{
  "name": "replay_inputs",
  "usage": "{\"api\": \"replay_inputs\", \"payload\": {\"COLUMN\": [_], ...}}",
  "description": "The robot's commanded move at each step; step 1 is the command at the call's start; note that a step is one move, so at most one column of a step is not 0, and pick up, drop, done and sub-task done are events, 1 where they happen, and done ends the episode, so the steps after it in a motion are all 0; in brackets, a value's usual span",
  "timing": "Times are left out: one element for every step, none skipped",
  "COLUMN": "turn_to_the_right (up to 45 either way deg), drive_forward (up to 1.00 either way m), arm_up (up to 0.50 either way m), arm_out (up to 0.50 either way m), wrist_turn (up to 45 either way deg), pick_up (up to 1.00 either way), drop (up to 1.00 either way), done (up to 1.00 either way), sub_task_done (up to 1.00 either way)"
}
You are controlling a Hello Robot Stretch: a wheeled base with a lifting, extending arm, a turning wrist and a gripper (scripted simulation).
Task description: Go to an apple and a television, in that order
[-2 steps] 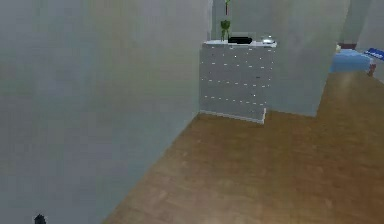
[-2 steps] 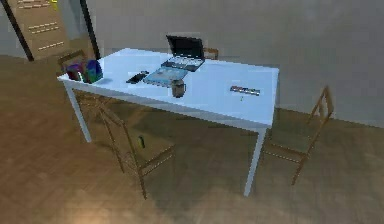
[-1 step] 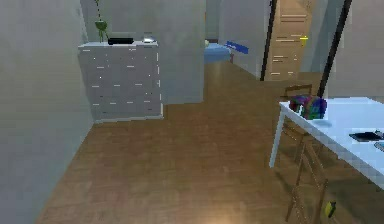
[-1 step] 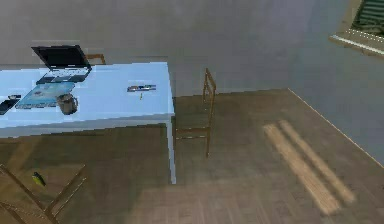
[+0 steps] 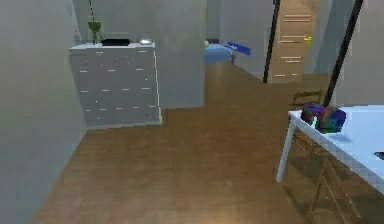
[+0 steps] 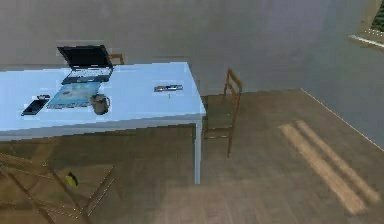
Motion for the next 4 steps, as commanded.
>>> {"api": "replay_inputs", "payload": {"turn_to_the_right": [0.0, 21.0, 0.0, 3.0], "drive_forward": [0.9, 0.0, 1.0, 0.0], "arm_up": [0.0, 0.0, 0.0, 0.0], "arm_out": [0.0, 0.0, 0.0, 0.0], "wrist_turn": [0.0, 0.0, 0.0, 0.0], "pick_up": [0.0, 0.0, 0.0, 0.0], "drop": [0.0, 0.0, 0.0, 0.0], "done": [0.0, 0.0, 0.0, 0.0], "sub_task_done": [0.0, 0.0, 0.0, 0.0]}}
